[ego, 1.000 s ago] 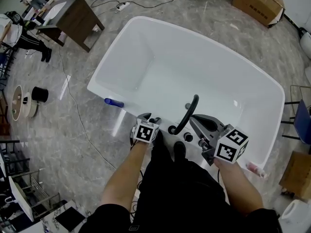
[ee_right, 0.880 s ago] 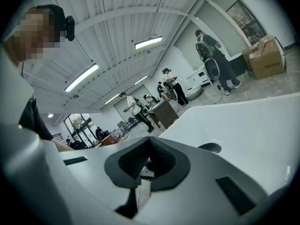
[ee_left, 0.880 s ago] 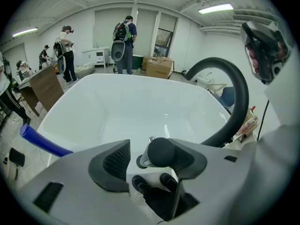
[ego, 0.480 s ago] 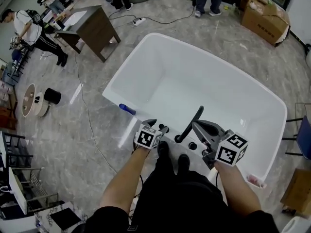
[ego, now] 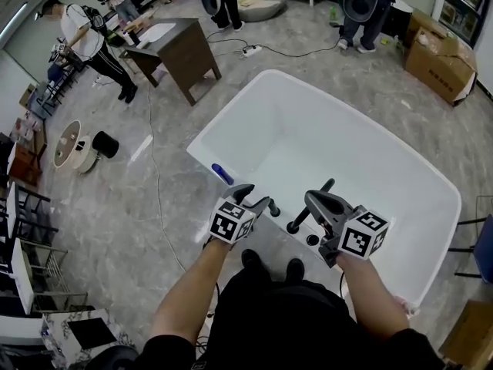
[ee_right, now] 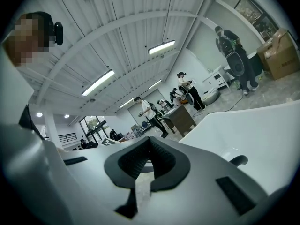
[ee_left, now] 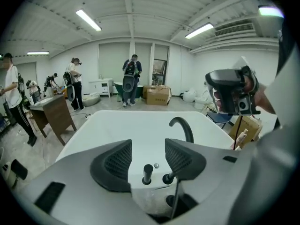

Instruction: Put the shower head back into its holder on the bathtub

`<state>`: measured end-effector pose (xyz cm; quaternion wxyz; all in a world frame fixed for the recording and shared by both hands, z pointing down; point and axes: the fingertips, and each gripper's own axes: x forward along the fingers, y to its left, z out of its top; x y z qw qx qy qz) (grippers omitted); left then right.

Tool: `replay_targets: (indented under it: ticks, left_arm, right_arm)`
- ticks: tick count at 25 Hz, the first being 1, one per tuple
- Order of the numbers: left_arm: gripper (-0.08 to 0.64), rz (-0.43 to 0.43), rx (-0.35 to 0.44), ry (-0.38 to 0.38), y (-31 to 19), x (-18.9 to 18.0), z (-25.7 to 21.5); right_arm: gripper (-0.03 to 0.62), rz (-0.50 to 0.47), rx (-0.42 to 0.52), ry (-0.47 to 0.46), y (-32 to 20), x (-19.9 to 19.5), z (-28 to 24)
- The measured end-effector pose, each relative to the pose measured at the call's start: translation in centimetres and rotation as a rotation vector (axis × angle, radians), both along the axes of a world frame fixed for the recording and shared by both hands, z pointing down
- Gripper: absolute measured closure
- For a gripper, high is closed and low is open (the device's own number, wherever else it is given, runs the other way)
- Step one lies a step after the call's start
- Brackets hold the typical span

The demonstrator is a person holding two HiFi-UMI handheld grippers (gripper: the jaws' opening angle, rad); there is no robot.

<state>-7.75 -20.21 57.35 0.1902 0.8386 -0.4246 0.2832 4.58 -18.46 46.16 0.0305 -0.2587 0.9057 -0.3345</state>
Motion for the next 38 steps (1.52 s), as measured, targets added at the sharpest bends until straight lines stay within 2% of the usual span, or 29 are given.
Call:
replay_targets:
  ticks: [5,9,11,13,18,27,31,34,38]
  left_arm:
    - [0.37,0.045,0.08,0.056,1.0,-1.2,-3.1]
    - [0.47,0.072,0.072,0.116,2.2,-2.1,-4.8]
    - [0.476,0.077,0.099,0.119,2.4,-3.1,-5.9]
    - [0.483,0.069,0.144,0.125,2.3,-4.8,-7.4]
    - [0.529,-0.017,0.265,0.21,2.0,-8.9,-11.7]
    - [0.545,-0.018,0.32,0.27,2.7,-11.8,-14.9]
    - [0.545,-0.007,0.341,0.259,3.4,-11.6,-16.1]
    - [0.545,-0.047,0.365,0.273,3.4,-11.9,-17.3]
    - [0.545,-0.114,0.433,0.245,2.3,-12.7,-19.5]
  right_arm:
    - [0.575,-0.019,0.009,0.024,0.7,-2.4,0.1]
    - [0.575,-0.005,0.004,0.042,0.9,-3.7,0.2]
    - [0.575,-0.003,0.002,0.054,1.1,-4.8,0.1]
    - [0.575,-0.003,0.009,0.069,1.1,-6.3,-0.1]
    - [0.575,0.035,0.039,0.09,1.4,-8.9,-1.6]
    - [0.575,0.005,0.16,0.164,3.8,-11.5,-3.0]
    - [0.576,0.023,0.208,0.173,3.3,-11.6,-4.6]
    - [0.577,0.03,0.259,0.179,2.5,-11.0,-6.0]
    - [0.577,0.024,0.325,0.141,1.5,-10.2,-8.6]
